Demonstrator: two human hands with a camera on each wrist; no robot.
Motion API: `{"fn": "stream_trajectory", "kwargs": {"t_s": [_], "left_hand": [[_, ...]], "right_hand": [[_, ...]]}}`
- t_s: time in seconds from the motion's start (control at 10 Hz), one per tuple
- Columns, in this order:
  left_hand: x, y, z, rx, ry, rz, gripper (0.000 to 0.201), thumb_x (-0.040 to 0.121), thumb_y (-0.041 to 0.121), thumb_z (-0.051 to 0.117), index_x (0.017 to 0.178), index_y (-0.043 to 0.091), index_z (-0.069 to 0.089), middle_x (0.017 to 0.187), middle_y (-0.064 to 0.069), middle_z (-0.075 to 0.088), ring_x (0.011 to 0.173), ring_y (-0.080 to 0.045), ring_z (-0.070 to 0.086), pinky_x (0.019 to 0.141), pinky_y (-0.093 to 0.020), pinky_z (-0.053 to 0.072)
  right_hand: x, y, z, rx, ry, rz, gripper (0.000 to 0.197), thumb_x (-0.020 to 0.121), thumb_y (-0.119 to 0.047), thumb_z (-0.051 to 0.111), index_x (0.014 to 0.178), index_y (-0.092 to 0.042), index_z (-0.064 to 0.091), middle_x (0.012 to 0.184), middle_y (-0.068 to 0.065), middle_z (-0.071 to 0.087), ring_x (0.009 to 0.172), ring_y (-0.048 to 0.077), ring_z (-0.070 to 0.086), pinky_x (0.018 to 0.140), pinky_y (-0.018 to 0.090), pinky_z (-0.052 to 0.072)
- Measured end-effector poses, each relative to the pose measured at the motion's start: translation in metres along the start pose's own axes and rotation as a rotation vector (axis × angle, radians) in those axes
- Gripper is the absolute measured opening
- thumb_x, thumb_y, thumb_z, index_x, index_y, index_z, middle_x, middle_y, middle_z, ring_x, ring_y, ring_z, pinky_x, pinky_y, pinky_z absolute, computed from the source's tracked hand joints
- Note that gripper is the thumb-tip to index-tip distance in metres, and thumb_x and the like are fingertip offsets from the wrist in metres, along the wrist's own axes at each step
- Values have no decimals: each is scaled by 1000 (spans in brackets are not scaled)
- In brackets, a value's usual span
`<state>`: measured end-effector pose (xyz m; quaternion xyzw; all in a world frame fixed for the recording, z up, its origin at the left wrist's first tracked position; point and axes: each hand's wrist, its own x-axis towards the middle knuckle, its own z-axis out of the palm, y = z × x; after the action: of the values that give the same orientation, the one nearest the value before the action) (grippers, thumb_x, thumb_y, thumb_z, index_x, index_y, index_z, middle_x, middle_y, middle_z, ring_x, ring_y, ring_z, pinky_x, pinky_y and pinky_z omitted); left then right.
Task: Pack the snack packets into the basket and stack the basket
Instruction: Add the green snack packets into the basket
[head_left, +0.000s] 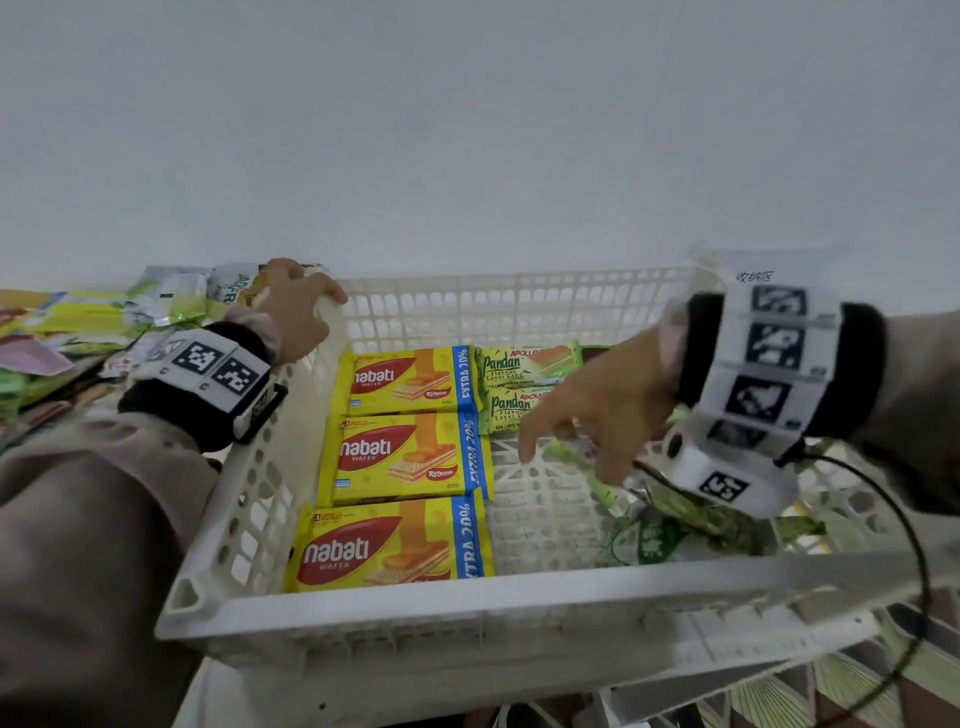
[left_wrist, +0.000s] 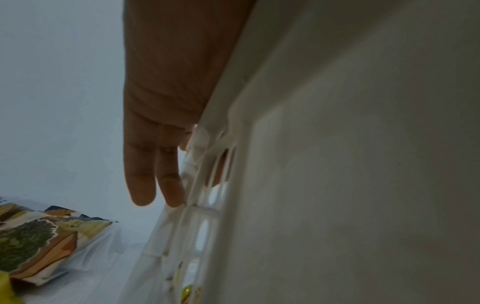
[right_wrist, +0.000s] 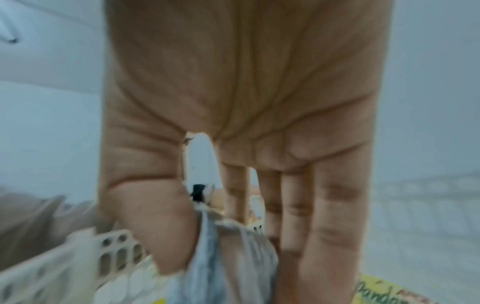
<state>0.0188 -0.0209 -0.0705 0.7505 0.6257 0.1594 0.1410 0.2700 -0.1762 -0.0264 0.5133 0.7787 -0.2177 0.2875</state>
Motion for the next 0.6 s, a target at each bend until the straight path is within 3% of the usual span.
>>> {"fn": "stream_trajectory", "kwargs": {"t_s": [0.1, 0.2, 0.3, 0.4, 0.5, 0.6], "left_hand": [[1, -2, 0, 7, 2, 17, 46, 80, -7, 47, 117, 18, 54, 140, -14, 16, 109, -37, 48, 97, -40, 42], [0, -1, -1, 7, 0, 15, 45, 80, -6, 46, 117, 17, 53, 140, -13, 16, 98, -33, 49, 92, -39, 44], [-2, 1, -2, 2, 2, 24, 45, 81, -8, 45, 118, 16, 53, 139, -14, 16, 88, -28, 46, 82, -34, 45], [-3, 3, -2, 0, 9, 22, 45, 81, -9, 45, 118, 15, 53, 138, -14, 17, 85, -28, 46, 79, -32, 44], [-3, 2, -2, -4, 3, 18, 44, 81, -9, 45, 118, 14, 53, 138, -14, 18, 81, -28, 47, 78, -34, 46], [-2, 0, -1, 8, 2, 18, 44, 81, -7, 46, 118, 16, 53, 138, -13, 18, 82, -29, 50, 82, -37, 48]], "right_hand": [[-35, 14, -32, 304, 74, -71, 51, 83, -3, 61, 126, -27, 48, 77, -16, 58, 57, -2, 53, 55, 16, 45], [-38, 35, -39, 553, 232, -102, 47, 81, 4, 62, 117, -24, 52, 93, -13, 63, 67, 8, 59, 77, 44, 52], [-20, 39, -18, 692, 288, -128, 42, 79, 10, 64, 104, -20, 46, 105, -1, 59, 70, 14, 59, 67, 36, 52], [-8, 47, 0, 600, 230, -48, 43, 76, 10, 66, 99, -10, 36, 66, -15, 58, 51, 0, 50, 46, 10, 40], [2, 52, 11, 306, 113, 97, 48, 72, -13, 77, 100, -20, 39, 81, -3, 49, 67, 13, 45, 54, 20, 40], [3, 51, 11, 3, 45, 192, 45, 72, -34, 76, 104, -25, 46, 104, -1, 48, 89, 18, 48, 76, 30, 44]]}}
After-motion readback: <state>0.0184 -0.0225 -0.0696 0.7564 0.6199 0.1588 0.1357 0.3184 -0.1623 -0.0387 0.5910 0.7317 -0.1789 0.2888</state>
